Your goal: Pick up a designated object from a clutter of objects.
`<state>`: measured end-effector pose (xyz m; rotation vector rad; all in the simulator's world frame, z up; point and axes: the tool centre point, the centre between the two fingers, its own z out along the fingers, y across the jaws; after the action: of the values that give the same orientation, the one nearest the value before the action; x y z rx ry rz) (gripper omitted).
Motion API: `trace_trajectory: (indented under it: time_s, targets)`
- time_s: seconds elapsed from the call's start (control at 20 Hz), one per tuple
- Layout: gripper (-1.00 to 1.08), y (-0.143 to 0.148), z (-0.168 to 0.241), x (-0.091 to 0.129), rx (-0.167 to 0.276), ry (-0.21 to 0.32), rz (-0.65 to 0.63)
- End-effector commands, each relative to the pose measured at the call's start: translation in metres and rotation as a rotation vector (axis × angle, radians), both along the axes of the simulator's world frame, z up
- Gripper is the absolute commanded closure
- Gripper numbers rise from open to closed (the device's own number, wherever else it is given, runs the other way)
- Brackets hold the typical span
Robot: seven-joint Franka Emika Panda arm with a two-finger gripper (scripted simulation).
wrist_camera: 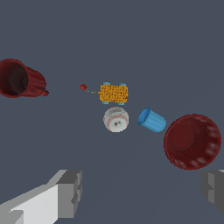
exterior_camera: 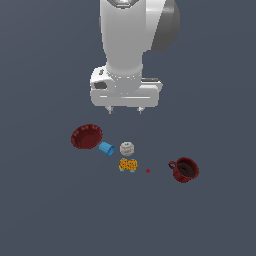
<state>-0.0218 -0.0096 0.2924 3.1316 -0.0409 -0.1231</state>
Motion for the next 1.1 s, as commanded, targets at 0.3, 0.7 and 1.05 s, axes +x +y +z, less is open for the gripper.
trace_trajectory:
  time_s: [0.3, 0.7, 1.05]
  targets:
    - [-0.92, 0.003, 0.007, 0.001, -0.011, -0.01, 0.039]
    - [-0.92, 0.005, 0.011, 0.002, -0.016, -0.016, 0.06]
    - [-0.92, 0.001, 0.002, 0.004, -0.012, -0.018, 0.1]
